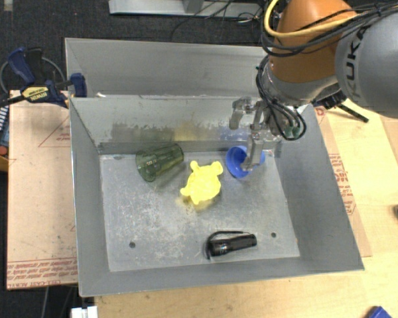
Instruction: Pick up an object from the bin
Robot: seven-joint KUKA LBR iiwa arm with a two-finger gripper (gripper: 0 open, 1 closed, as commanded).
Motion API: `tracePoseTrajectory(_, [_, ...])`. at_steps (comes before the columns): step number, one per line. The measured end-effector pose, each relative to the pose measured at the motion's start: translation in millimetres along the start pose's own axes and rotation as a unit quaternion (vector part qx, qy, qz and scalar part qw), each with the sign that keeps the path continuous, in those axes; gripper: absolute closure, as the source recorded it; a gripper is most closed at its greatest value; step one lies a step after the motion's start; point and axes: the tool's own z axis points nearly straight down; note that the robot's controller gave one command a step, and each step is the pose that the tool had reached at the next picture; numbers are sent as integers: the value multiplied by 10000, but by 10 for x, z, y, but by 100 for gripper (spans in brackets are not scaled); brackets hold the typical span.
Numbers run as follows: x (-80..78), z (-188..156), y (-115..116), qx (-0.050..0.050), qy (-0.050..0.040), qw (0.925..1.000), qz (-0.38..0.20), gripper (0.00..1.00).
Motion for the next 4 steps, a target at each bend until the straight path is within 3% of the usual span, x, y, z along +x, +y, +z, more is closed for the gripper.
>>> tracePoseTrajectory(1, [-12, -54, 0, 0, -41, 10000, 1, 0])
tracePoseTrajectory(2, [121, 1222, 349, -2, -32, 9959, -899, 0])
tracePoseTrajectory(3, [203, 853, 526, 5, -46, 9604, -2785, 0])
tracePoseTrajectory(4, [78, 1314, 415, -8, -27, 9788, -2050, 0])
